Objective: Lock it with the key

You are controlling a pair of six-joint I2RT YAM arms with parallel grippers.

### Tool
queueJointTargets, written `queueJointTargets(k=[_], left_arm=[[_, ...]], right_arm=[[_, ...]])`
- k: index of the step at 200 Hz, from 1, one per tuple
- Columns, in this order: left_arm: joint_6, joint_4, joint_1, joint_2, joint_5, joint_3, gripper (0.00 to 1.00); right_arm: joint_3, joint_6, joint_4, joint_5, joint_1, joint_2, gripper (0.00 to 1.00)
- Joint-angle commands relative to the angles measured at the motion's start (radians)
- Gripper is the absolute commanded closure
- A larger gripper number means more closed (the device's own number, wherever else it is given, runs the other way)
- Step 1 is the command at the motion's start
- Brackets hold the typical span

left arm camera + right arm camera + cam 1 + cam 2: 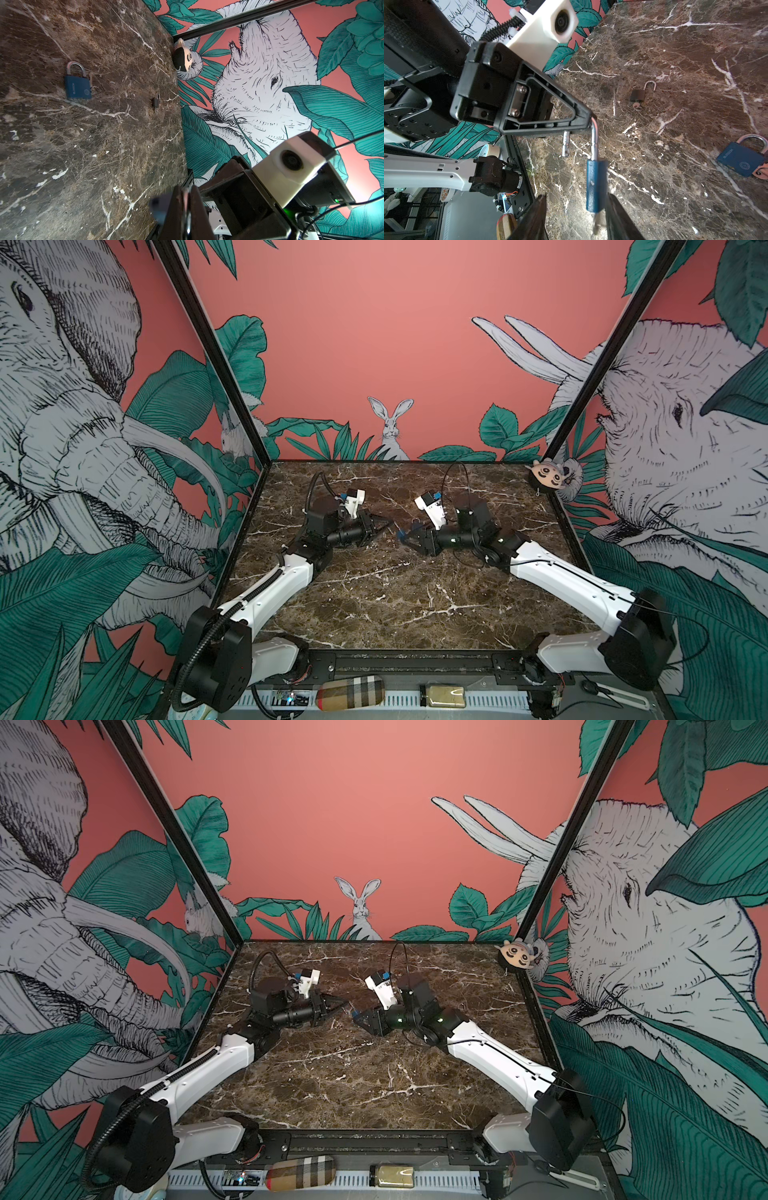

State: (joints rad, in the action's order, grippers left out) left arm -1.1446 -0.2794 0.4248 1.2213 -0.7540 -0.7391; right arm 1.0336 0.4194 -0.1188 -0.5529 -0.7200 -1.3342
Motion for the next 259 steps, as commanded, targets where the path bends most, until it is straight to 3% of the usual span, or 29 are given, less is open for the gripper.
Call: queueJointTargets(k=[1, 63, 108, 130, 142, 162, 189, 208, 259], left_arm=[[0.024, 0.011, 0.005, -0.015, -0.022, -0.052, 0.99], [0.101, 0.166, 0.005, -0.067, -0.018, -0.125, 0.99], [0.092, 0.265, 0.005, -0.119, 0.028, -0.162, 0.99], [0.063, 0.264, 0.008, -0.128, 0.051, -0.155, 0.99], [0.052, 0.255, 0.008, -0.129, 0.057, -0.149, 0.99], [0.039, 0.247, 0.009, -0.125, 0.063, -0.146, 0.98], [0.032, 0.240, 0.011, -0.121, 0.062, -0.144, 0.98], [0.029, 0.238, 0.012, -0.126, 0.059, -0.143, 0.98], [0.021, 0.231, 0.012, -0.132, 0.048, -0.143, 0.98]], right_arm=[[0.006, -0.003, 0.044, 0.010, -0.003, 0.023, 0.51], [-0.034, 0.003, 0.078, 0.029, -0.003, 0.088, 0.36], [-0.219, -0.070, 0.184, 0.218, -0.005, 0.271, 0.34], [-0.411, -0.156, 0.467, 0.320, -0.069, 0.367, 0.36], [-0.449, -0.204, 0.503, 0.390, -0.107, 0.392, 0.36], [-0.430, -0.322, 0.463, 0.500, -0.198, 0.375, 0.38], [-0.480, -0.477, 0.658, 0.645, -0.327, 0.335, 0.38], [-0.488, -0.520, 0.730, 0.739, -0.348, 0.293, 0.39], [-0.487, -0.531, 0.899, 0.803, -0.349, 0.160, 0.46]])
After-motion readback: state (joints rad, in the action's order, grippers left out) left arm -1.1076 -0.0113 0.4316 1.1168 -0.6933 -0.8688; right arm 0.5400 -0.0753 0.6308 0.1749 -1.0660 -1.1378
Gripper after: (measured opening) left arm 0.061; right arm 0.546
